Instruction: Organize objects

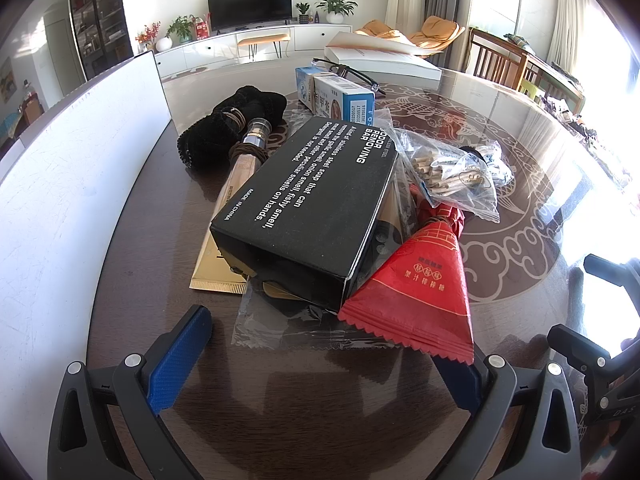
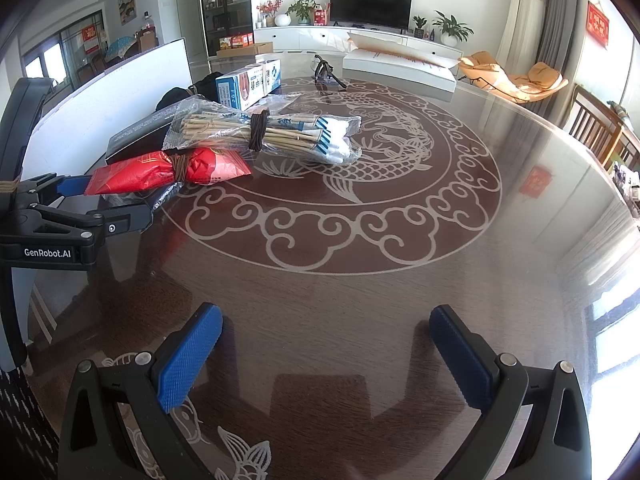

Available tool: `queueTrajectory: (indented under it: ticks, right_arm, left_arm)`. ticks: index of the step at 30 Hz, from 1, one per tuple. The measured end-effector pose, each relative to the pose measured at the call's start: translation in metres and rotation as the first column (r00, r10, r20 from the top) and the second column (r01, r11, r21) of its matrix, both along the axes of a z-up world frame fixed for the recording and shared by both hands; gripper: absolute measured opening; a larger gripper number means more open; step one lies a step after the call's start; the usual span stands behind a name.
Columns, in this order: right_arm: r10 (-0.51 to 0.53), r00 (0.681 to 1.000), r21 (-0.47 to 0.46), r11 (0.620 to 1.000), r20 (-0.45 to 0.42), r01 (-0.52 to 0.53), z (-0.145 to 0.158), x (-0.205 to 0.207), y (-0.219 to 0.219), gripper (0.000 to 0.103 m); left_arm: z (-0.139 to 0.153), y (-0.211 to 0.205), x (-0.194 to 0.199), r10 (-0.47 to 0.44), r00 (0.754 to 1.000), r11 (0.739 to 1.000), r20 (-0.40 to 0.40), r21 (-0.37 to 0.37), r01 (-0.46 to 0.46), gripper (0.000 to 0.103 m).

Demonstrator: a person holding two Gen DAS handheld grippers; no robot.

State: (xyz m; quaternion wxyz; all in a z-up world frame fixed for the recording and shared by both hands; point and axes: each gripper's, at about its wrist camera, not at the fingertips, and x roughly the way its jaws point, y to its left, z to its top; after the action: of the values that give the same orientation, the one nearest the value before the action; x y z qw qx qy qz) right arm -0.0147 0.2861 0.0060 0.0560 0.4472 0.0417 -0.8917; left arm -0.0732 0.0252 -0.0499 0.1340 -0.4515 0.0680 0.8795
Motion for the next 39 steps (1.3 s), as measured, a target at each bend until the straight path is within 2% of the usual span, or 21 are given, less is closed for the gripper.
queueTrajectory:
  ticks: [22,23,25,28,32,34,36,38,39]
  right_arm:
    - [0.000,1.000,0.002,1.000,-0.001,0.000,0.000,0.001,0.000,0.103]
    - [0.000,1.000,0.002,1.000,-0.001,0.000,0.000,0.001,0.000,0.103]
    - [0.000,1.000,0.001,1.000,0.000,0.000,0.000,0.001,0.000,0.103]
    - [-0.005,1.000,-0.001,1.000,0.000,0.005,0.001,0.001,0.001,0.103]
    - [-0.012,1.000,0.000,1.000,-0.001,0.012,0.000,0.001,0.001,0.103]
    - [-0.013,1.000,0.003,1.000,-0.003,0.013,0.001,0.001,0.001,0.103]
    - [-0.013,1.000,0.006,1.000,-0.004,0.013,0.001,0.001,0.001,0.103]
    - [-0.013,1.000,0.009,1.000,-0.006,0.013,0.001,0.001,0.001,0.103]
    - [-0.013,1.000,0.009,1.000,-0.006,0.013,0.001,0.001,0.001,0.103]
  left_arm:
    - [0.001,0.000,0.002,-0.010,1.000,1.000,0.000,0.007,0.010,0.103]
    - [0.003,0.001,0.003,-0.018,1.000,1.000,-0.004,0.021,0.018,0.103]
    - [0.014,0.001,0.010,-0.008,0.998,1.000,-0.065,0.022,0.009,0.103]
    - [0.036,-0.003,0.026,0.016,0.985,0.998,-0.169,0.061,-0.006,0.103]
    - [0.052,-0.010,0.038,0.049,0.976,0.991,-0.213,0.130,-0.021,0.103]
    - [0.065,-0.012,0.051,0.099,0.954,0.989,-0.281,0.130,-0.065,0.103]
    - [0.076,-0.022,0.067,0.185,0.918,0.980,-0.350,0.140,-0.144,0.103]
    - [0.082,-0.034,0.079,0.274,0.892,0.959,-0.359,0.175,-0.225,0.103]
    - [0.081,-0.040,0.080,0.298,0.895,0.949,-0.333,0.207,-0.239,0.103]
